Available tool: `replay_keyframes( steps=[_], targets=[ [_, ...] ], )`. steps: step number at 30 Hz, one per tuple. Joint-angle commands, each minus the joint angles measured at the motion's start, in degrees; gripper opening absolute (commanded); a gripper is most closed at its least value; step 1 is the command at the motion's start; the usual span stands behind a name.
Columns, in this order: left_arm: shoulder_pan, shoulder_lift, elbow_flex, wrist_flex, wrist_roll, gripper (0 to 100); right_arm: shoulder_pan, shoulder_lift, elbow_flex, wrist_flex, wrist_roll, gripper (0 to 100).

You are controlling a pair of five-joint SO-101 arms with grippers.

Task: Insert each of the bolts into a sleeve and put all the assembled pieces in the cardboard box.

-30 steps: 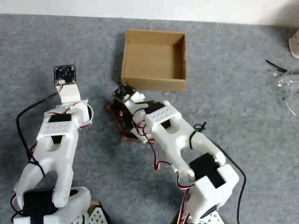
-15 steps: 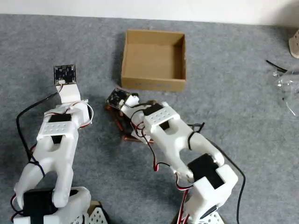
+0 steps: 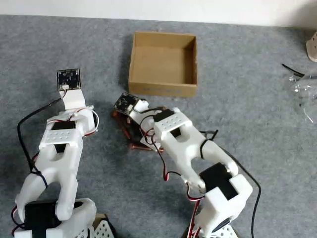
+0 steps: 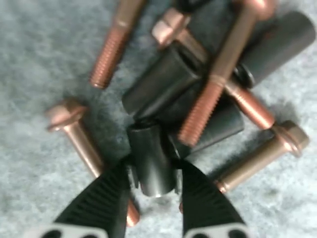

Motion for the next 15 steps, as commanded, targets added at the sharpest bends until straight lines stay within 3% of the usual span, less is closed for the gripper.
replay_keyframes(
  steps=[1,6,8,11,15],
  targets=[
    [-0.4,-0.22,-2.68,-1.05,-0.09,1,-1.45,1.01,0.22,-1.89,0.62,0.3],
    [-0.4,-0.22,-2.68,-1.05,-0.09,1,-0.48,-0.22,2.15,-1.98,0.35,0.3],
    [-0.4,-0.22,-2.68,-1.05,-0.09,1,0.75,-2.77,2.68,-2.07,-3.16,0.3],
    [-0.4,-0.22,-2.68,-1.05,-0.09,1,1.98,-9.54,6.46,-2.24,-7.91,0.3],
    [-0.4,-0.22,-2.68,-1.05,-0.09,1,1.98,-21.32,16.92,-6.2,-8.26,0.3]
  ],
)
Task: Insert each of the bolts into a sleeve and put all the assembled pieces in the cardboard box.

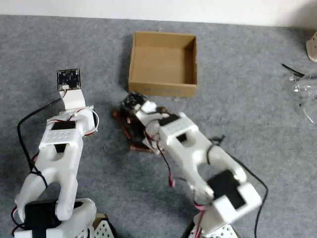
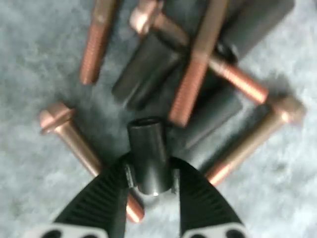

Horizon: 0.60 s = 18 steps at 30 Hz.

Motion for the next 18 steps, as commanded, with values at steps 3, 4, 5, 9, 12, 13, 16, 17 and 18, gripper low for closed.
replay_keyframes(
  steps=[3,4,5,9,12,13,16,17,18],
  targets=[
    [-0.4,-0.22,-2.68,-1.05,-0.09,1,1.27,-18.51,13.32,-5.85,-1.05,0.3],
    [-0.4,-0.22,-2.68,-1.05,-0.09,1,1.54,-21.76,15.25,-6.29,-1.05,0.3],
    [-0.4,-0.22,-2.68,-1.05,-0.09,1,2.15,-25.1,17.01,-6.37,-1.49,0.3],
    [-0.4,-0.22,-2.68,-1.05,-0.09,1,5.93,-36.88,22.64,-6.37,-5.89,0.3],
    [-0.4,-0.22,-2.68,-1.05,-0.09,1,9.36,-44.62,27.82,-6.37,-6.51,0.3],
    [-0.4,-0.22,-2.68,-1.05,-0.09,1,10.42,-46.9,29.93,-6.37,-6.51,0.3],
    [-0.22,-0.22,-2.68,-1.05,-0.18,1,14.2,-53.85,36.97,-6.37,-6.59,0.3],
    [-0.04,-0.22,-2.68,-1.05,-0.26,1,15.52,-56.31,39.34,-6.37,-6.59,0.3],
    [0.04,-0.22,-2.68,-1.05,-0.26,1,16.75,-58.77,41.71,-6.37,-6.59,0.3]
  ],
)
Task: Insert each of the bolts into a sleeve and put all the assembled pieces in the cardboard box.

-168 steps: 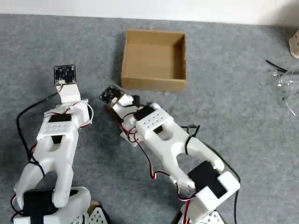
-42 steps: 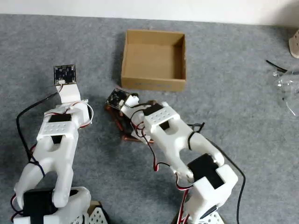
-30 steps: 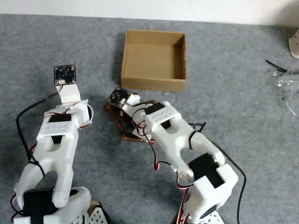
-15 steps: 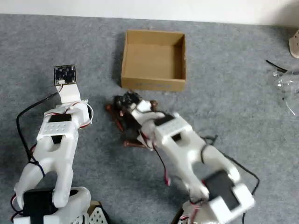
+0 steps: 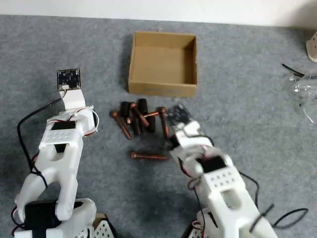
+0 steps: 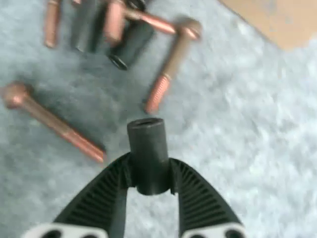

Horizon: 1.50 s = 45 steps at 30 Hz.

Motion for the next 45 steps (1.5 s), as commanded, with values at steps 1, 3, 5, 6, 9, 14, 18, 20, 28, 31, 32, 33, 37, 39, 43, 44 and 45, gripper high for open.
replay_keyframes(
  steps=[1,3,5,6,9,14,18,20,28,31,32,33,37,39,43,44,45],
  targets=[
    [0.04,-0.22,-2.68,-1.05,-0.26,1,5.14,-10.15,6.55,-1.8,-0.62,0.3],
    [0.75,-0.22,-2.68,-1.14,-0.18,1,7.87,-15.96,10.42,-1.63,-0.62,0.3],
    [2.68,-0.22,-2.68,-1.14,-0.35,1,10.24,-22.02,13.93,-1.45,-0.7,0.3],
    [4.0,-0.13,-2.59,-1.14,-0.35,1,11.21,-25.1,15.43,-0.66,-0.7,0.3],
    [7.52,-0.22,-1.89,-1.14,-0.44,1,12.79,-34.59,18.86,3.21,-0.97,0.3],
    [13.49,-0.31,-0.31,-3.08,-0.44,1,12.97,-50.07,24.75,6.81,-4.13,0.3],
    [18.42,-0.75,0.57,-2.73,-0.44,1,12.79,-56.13,27.47,9.27,-4.13,0.3],
    [19.56,-0.75,0.57,-2.73,-0.44,1,12.79,-54.55,27.38,7.69,-4.13,0.3],
    [26.07,0.31,-10.86,2.02,0.35,1,12.88,-55.16,27.74,6.64,-4.13,0.3],
    [29.41,4.18,-19.82,8.7,4.57,1,12.88,-55.16,27.74,6.64,-4.13,0.3],
    [30.11,6.02,-22.73,10.55,6.07,1,12.88,-55.16,27.74,6.64,-4.13,0.3],
    [30.99,8.22,-25.27,12.13,7.65,1,12.88,-55.25,27.74,6.64,-4.13,0.3],
    [32.57,15.08,-29.93,14.95,9.23,1,12.88,-55.34,27.74,6.64,-4.13,0.3],
    [32.75,17.8,-29.93,14.86,9.23,2,12.88,-55.34,27.74,6.46,-4.04,0.3],
    [35.91,21.14,-30.37,14.24,9.14,15,12.79,-55.34,27.74,6.46,-3.96,0.3],
    [36.79,21.41,-30.46,14.15,9.23,18,12.79,-55.34,27.74,6.46,-3.96,0.3],
    [37.49,21.58,-30.64,14.15,9.23,19,12.79,-55.34,27.74,6.46,-3.96,0.3]
  ],
)
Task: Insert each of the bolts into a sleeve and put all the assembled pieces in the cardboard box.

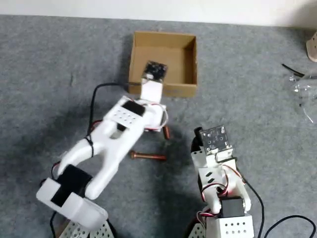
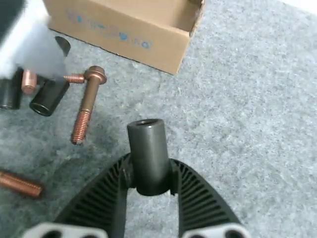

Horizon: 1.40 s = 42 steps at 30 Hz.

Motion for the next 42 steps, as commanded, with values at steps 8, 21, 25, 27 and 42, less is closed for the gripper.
replay_keyframes(
  steps=[8,21,25,27,42],
  targets=[
    [5.14,0.75,-5.93,-0.79,1.49,16,0.57,-1.63,5.58,-2.24,-0.44,0.3],
    [1.98,2.07,-4.18,-1.14,1.58,16,0.57,-1.63,5.58,-2.24,-0.44,0.3],
    [1.98,9.54,-9.01,-0.79,1.49,16,0.57,-1.63,5.58,-2.24,-0.44,0.3],
    [1.98,13.23,-12.62,0.0,1.41,16,0.57,-1.63,5.58,-2.24,-0.44,0.3],
    [-0.04,23.6,-27.03,12.92,1.67,16,0.57,-1.63,5.58,-2.24,-0.44,0.3]
  ],
)
